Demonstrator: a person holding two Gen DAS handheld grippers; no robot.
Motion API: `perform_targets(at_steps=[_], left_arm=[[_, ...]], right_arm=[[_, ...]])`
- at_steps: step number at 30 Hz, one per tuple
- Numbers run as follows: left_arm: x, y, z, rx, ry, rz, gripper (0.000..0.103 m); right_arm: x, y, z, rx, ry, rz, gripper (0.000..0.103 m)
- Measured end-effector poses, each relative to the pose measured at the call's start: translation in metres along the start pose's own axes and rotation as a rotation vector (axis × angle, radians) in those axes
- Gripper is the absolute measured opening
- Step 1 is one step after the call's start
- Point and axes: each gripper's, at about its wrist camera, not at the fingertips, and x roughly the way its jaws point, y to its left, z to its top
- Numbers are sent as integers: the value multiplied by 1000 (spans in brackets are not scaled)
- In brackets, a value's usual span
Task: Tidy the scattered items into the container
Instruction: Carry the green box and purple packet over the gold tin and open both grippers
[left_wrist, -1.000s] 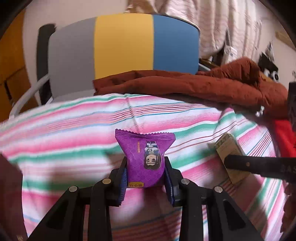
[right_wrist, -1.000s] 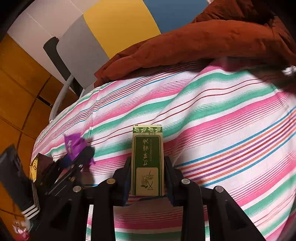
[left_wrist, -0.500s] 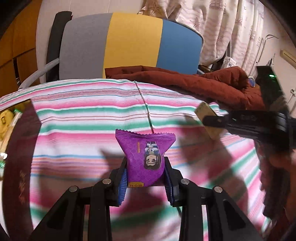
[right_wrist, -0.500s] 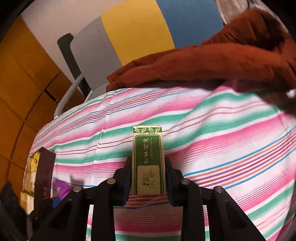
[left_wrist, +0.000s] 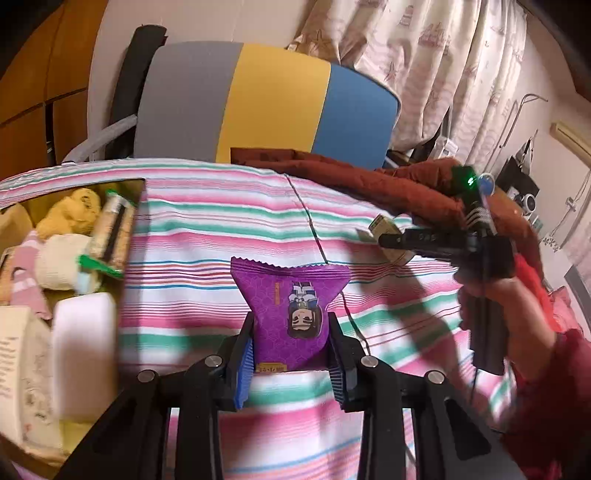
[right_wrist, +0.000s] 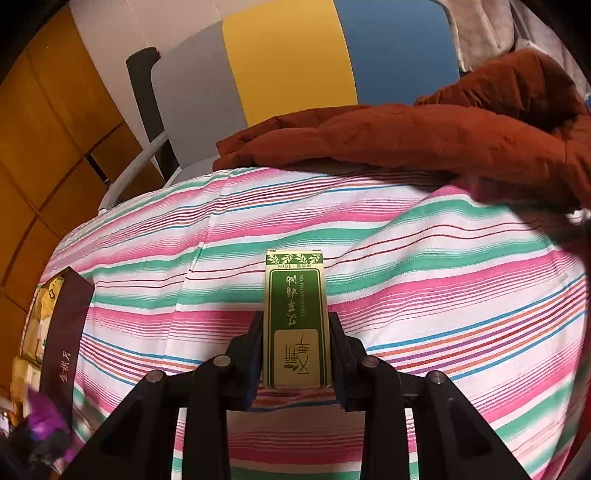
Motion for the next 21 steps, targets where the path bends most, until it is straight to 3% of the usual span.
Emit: perform_targets(at_steps=[9,14,21], left_arm=[[-60,31,-1,-11,-75,14,34],[-83,58,-6,-39,-95,58,34],[-106,100,-5,-128,-133,100,34]], right_arm=[[-22,29,0,-105,-76,20,32],[-30,66,-5,-241,-59,6,32],[-52,125,-25,-279,-50,139,32]])
